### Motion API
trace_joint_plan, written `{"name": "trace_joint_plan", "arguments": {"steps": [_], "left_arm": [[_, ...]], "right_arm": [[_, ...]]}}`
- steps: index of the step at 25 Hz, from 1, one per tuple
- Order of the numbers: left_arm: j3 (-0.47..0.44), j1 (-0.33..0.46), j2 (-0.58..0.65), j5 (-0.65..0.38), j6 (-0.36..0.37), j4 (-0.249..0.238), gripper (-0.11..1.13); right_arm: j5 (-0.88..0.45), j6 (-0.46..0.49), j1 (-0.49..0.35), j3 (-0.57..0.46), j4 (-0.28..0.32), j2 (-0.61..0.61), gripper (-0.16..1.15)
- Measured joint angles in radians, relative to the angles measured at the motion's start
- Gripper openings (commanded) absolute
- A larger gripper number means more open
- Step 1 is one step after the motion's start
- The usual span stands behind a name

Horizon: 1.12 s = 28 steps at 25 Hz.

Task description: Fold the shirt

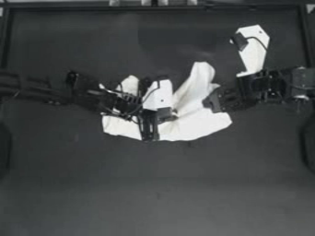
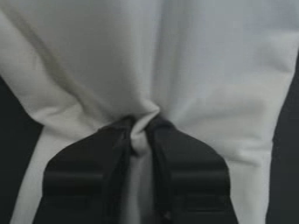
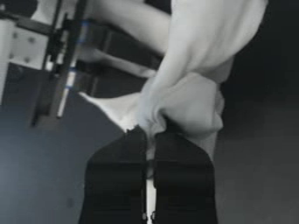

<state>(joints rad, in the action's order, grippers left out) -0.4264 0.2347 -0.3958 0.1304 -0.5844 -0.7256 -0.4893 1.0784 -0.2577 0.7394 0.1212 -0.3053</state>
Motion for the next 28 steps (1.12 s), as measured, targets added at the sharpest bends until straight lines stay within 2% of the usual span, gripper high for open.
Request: {"name": "trace_joint_plan", "arguments": {"steps": [2, 6, 8, 16, 21, 28], "left_arm": [[0.009, -0.002, -0.008, 0.009, 0.0, 0.0, 0.72], [0.018, -0.002, -0.014, 0.029, 0.0, 0.002, 0.96], [0.021, -0.002, -0.014, 0.029, 0.0, 0.002, 1.03], [0.009, 0.008, 0.018, 0.014, -0.002, 0.0, 1.01], [-0.032, 0.029, 0.112, 0.008, -0.002, 0.0, 1.0], [-0.143, 0.06, 0.282, -0.014, 0.0, -0.002, 1.0]], "right_arm": [[-0.005, -0.017, -0.005, 0.0, -0.021, 0.0, 0.04], [-0.008, -0.018, -0.006, 0.006, -0.028, 0.0, 0.04], [-0.014, -0.023, -0.008, 0.011, -0.028, -0.002, 0.04], [-0.077, -0.032, -0.012, 0.017, -0.028, -0.029, 0.04], [-0.083, -0.034, -0.012, 0.04, -0.026, -0.055, 0.04], [-0.083, -0.034, -0.012, 0.051, -0.026, -0.061, 0.04]]}}
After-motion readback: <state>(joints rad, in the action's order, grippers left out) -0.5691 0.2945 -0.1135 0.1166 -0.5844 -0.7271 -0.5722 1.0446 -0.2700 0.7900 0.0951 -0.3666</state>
